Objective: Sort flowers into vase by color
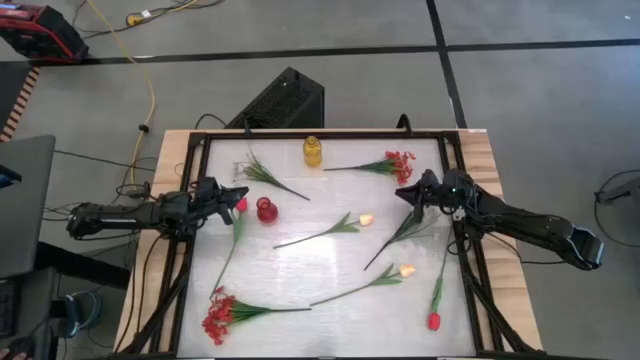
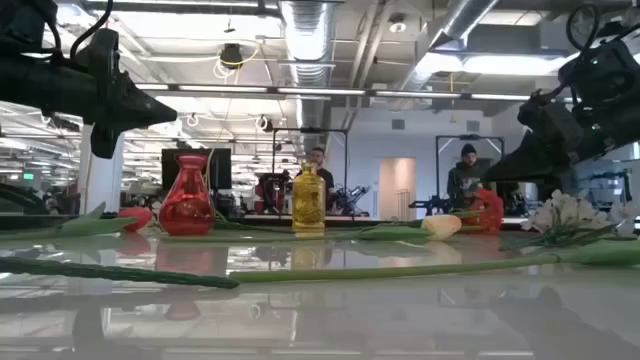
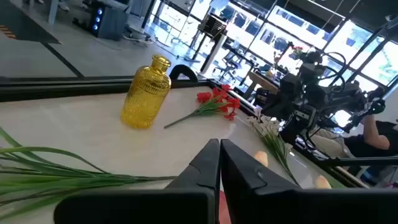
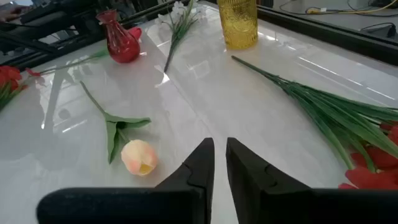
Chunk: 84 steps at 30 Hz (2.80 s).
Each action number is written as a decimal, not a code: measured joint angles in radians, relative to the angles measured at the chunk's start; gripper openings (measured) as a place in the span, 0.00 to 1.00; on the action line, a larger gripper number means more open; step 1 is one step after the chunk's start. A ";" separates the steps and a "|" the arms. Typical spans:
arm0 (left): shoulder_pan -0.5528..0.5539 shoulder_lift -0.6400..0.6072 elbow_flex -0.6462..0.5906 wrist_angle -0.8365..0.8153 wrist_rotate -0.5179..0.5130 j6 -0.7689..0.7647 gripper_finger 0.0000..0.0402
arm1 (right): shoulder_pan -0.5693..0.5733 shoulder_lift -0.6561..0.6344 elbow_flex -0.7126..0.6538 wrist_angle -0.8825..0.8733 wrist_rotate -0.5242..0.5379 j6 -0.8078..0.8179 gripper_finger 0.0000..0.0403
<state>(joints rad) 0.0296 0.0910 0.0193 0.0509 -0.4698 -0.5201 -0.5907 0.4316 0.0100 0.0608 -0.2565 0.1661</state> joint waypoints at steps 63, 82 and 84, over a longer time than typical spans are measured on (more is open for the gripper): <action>0.001 0.000 0.000 0.009 -0.018 -0.007 0.00 | 0.000 0.000 0.000 0.000 0.000 0.000 0.18; -0.016 0.070 0.052 0.085 0.133 -0.200 0.00 | -0.027 0.000 -0.001 -0.004 0.151 -0.110 0.18; -0.029 0.116 0.109 0.086 0.129 -0.121 0.00 | -0.025 0.000 -0.001 0.000 0.151 -0.107 0.18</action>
<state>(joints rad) 0.0008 0.2067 0.1286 0.1365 -0.3405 -0.6412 -0.6160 0.4313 0.0093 0.0610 -0.1059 0.0587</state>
